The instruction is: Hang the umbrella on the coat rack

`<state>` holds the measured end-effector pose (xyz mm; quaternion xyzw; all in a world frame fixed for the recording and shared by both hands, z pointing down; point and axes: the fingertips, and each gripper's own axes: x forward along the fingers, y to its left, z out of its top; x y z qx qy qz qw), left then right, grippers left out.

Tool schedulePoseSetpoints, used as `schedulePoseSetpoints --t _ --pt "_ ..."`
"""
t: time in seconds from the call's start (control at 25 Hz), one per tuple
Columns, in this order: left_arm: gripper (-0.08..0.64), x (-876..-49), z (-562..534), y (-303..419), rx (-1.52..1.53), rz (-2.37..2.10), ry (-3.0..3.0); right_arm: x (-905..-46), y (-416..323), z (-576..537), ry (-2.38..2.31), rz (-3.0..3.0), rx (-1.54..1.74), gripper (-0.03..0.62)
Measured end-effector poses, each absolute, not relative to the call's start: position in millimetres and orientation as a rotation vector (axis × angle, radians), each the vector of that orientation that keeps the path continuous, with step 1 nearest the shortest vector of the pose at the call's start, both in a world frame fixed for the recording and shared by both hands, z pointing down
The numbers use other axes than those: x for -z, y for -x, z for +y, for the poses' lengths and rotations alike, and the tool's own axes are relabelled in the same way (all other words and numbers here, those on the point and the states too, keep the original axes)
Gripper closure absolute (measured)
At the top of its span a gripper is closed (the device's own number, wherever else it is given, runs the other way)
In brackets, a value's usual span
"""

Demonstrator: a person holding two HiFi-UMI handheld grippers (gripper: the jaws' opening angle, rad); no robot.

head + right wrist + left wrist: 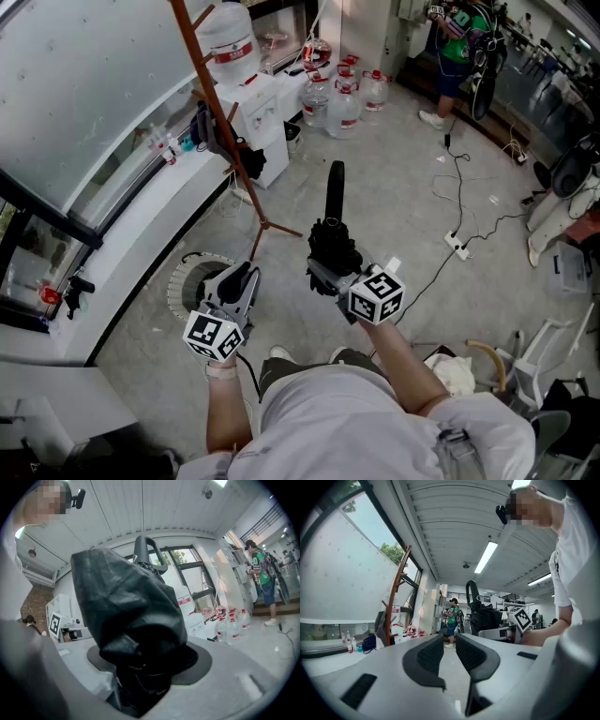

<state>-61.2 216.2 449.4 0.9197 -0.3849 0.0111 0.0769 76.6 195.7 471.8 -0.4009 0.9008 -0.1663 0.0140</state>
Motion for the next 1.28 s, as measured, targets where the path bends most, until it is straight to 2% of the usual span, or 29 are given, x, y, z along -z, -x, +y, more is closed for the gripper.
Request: schedulePoseSetpoints --t 0.76,1.28 --pt "0.486 -492.4 220.8 288.9 0.066 -1.401 -2.589 -497.5 158.2 158.2 1.001 3.016 0.514 0.304" --pt "0.486 -519.4 164.1 305.7 0.048 -1.507 -2.457 -523.5 195.7 78.9 0.849 3.078 0.600 0.304"
